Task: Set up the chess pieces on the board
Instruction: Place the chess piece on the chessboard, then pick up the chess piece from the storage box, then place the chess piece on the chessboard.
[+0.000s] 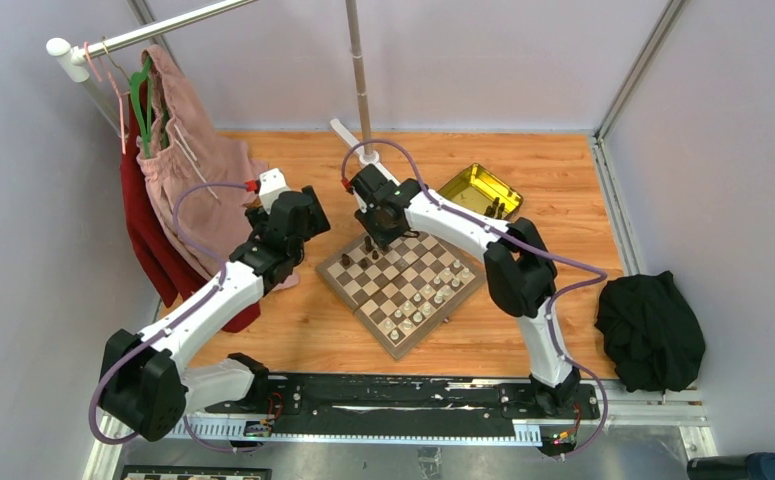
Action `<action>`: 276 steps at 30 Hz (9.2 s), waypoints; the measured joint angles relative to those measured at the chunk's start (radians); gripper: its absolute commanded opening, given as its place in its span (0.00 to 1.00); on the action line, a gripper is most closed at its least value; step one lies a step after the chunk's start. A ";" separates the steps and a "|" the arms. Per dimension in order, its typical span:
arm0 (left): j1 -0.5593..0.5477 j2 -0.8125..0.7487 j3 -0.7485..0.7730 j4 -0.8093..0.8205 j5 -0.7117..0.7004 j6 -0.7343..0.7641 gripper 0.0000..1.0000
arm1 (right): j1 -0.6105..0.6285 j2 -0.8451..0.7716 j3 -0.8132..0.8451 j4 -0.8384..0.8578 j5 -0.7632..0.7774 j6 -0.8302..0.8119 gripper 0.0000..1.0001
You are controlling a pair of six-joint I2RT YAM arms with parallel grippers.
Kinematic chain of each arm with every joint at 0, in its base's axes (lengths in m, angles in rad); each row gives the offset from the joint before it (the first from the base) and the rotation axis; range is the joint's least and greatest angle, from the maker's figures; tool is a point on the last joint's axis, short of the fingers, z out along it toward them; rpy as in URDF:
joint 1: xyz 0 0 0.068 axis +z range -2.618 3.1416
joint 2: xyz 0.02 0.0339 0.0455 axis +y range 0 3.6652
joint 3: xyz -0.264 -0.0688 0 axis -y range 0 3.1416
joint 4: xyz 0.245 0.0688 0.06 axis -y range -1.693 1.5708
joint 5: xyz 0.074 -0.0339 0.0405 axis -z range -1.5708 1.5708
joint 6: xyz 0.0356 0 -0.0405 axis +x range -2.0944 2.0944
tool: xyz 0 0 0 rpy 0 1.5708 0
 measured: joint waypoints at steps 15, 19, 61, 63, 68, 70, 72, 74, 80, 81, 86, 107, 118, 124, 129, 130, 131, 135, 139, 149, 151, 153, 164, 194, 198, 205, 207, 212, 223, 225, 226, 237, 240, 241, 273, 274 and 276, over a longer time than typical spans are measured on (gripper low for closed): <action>-0.002 0.053 0.120 -0.030 -0.027 0.026 1.00 | -0.031 -0.278 -0.075 0.002 0.078 0.002 0.34; -0.002 0.122 0.171 -0.029 -0.021 0.035 1.00 | -0.130 -0.340 -0.140 0.006 0.105 0.022 0.34; -0.002 0.313 0.286 0.011 0.012 0.130 1.00 | -0.491 -0.175 -0.280 0.090 0.061 0.090 0.35; -0.002 0.314 0.288 0.011 0.012 0.134 1.00 | -0.494 -0.169 -0.280 0.093 0.057 0.092 0.34; -0.002 0.314 0.288 0.011 0.012 0.143 1.00 | -0.505 -0.155 -0.280 0.100 0.050 0.096 0.34; -0.002 0.314 0.288 0.011 0.012 0.146 1.00 | -0.507 -0.148 -0.280 0.101 0.047 0.098 0.34; -0.002 0.314 0.288 0.011 0.012 0.148 1.00 | -0.508 -0.142 -0.280 0.105 0.043 0.100 0.34; -0.002 0.314 0.288 0.011 0.012 0.150 1.00 | -0.508 -0.141 -0.280 0.107 0.041 0.100 0.34; -0.002 0.314 0.288 0.011 0.012 0.151 1.00 | -0.509 -0.139 -0.280 0.116 0.024 0.100 0.33; -0.002 0.314 0.288 0.011 0.012 0.151 1.00 | -0.509 -0.137 -0.280 0.115 0.022 0.100 0.33; -0.002 0.314 0.288 0.011 0.012 0.154 1.00 | -0.509 -0.132 -0.280 0.115 0.013 0.100 0.29; -0.002 0.314 0.288 0.011 0.012 0.154 1.00 | -0.510 -0.131 -0.280 0.115 0.010 0.100 0.00; -0.002 0.314 0.288 0.011 0.011 0.154 1.00 | -0.510 -0.131 -0.275 0.114 0.009 0.103 0.00; -0.002 0.314 0.288 0.011 0.011 0.154 1.00 | -0.511 -0.131 -0.261 0.113 0.010 0.104 0.00; -0.002 0.314 0.288 0.011 0.011 0.154 1.00 | -0.511 -0.131 -0.244 0.113 0.010 0.104 0.00; -0.002 0.313 0.288 0.011 0.011 0.154 1.00 | -0.511 -0.131 -0.241 0.113 0.010 0.104 0.00; -0.002 0.312 0.287 0.011 0.011 0.154 1.00 | -0.511 -0.131 -0.240 0.113 0.010 0.104 0.00; -0.002 0.311 0.286 0.011 0.011 0.155 1.00 | -0.514 -0.131 -0.237 0.113 0.010 0.105 0.00; -0.002 0.311 0.286 0.011 0.011 0.155 1.00 | -0.517 -0.131 -0.237 0.113 0.010 0.105 0.00; -0.002 0.311 0.285 0.011 0.011 0.158 1.00 | -0.517 -0.131 -0.237 0.113 0.010 0.103 0.00; -0.002 0.311 0.285 0.011 0.011 0.158 1.00 | -0.517 -0.131 -0.237 0.114 0.011 0.103 0.00; -0.002 0.311 0.285 0.011 0.011 0.158 1.00 | -0.517 -0.131 -0.237 0.115 0.011 0.103 0.00; -0.002 0.311 0.285 0.011 0.011 0.161 1.00 | -0.517 -0.128 -0.237 0.124 0.011 0.103 0.00; -0.002 0.311 0.272 0.011 0.011 0.160 1.00 | -0.514 -0.113 -0.237 0.175 0.122 0.045 0.00; -0.002 0.310 0.272 0.011 0.009 0.157 1.00 | -0.509 -0.113 -0.232 0.174 0.124 0.037 0.00; -0.002 0.262 0.243 0.007 0.001 0.138 1.00 | -0.488 -0.134 -0.221 0.172 0.125 0.026 0.00; -0.002 0.245 0.232 0.005 -0.001 0.131 1.00 | -0.474 -0.152 -0.221 0.171 0.126 0.023 0.00; -0.002 0.172 0.192 -0.014 -0.014 0.106 1.00 | -0.416 -0.215 -0.217 0.165 0.133 0.016 0.00; -0.002 0.020 0.124 -0.048 -0.045 0.052 1.00 | -0.272 -0.311 -0.214 0.133 0.142 0.003 0.00; -0.002 -0.010 0.113 -0.054 -0.053 0.045 1.00 | -0.233 -0.314 -0.208 0.126 0.143 0.001 0.00; -0.002 -0.027 0.108 -0.058 -0.060 0.042 1.00 | -0.214 -0.314 -0.204 0.122 0.143 0.001 0.00; -0.002 -0.213 0.091 -0.104 -0.132 0.026 1.00 | -0.046 -0.314 -0.143 0.074 0.143 0.001 0.00; -0.002 -0.263 0.091 -0.120 -0.146 0.026 1.00 | -0.011 -0.313 -0.115 0.064 0.143 0.001 0.00; -0.002 -0.278 0.091 -0.124 -0.151 0.027 1.00 | 0.002 -0.311 -0.104 0.061 0.143 0.001 0.00; -0.002 -0.361 0.275 -0.112 -0.154 0.150 1.00 | 0.237 -0.041 0.179 -0.016 0.114 -0.028 0.00; -0.002 -0.364 0.278 -0.110 -0.154 0.151 1.00 | 0.239 -0.036 0.183 -0.021 0.114 -0.028 0.00; -0.002 -0.371 0.286 -0.103 -0.155 0.158 1.00 | 0.244 -0.025 0.193 -0.028 0.111 -0.029 0.00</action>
